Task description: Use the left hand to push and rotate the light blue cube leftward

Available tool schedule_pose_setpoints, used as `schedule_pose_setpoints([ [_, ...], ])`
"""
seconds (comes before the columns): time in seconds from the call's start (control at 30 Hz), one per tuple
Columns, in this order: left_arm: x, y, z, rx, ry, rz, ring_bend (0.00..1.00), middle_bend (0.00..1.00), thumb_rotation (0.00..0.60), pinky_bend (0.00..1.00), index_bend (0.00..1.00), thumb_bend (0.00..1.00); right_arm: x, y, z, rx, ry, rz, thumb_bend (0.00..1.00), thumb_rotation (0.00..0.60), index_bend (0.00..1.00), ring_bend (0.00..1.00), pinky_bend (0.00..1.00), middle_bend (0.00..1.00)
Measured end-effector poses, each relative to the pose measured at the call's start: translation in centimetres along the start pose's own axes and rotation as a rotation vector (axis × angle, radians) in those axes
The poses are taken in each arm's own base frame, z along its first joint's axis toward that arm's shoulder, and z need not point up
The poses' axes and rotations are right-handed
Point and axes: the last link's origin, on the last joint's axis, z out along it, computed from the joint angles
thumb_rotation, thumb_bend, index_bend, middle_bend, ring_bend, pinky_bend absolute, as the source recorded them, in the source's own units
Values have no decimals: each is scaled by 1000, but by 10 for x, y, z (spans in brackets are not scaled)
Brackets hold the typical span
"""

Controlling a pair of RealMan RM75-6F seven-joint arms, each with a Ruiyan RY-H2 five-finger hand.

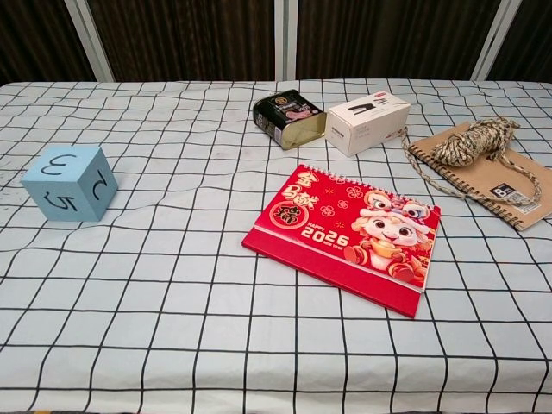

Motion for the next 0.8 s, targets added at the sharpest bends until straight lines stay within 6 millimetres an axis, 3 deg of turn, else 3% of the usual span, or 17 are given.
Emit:
schedule_pose_setpoints([
  [0.23,-26,15,6,-78,-166,41,831,795,600,740,220,371,-5,2,0,-12,-18,6,193,600,0,0,0,0],
  [0.47,-35,44,13,-178,-218,75,841,792,600,747,234,457,-7,4,1,-17,-27,17,194,600,0,0,0,0],
  [0.8,-48,84,31,-240,-329,205,853,792,600,754,241,495,-2,2,5,-7,-17,24,195,600,0,0,0,0],
])
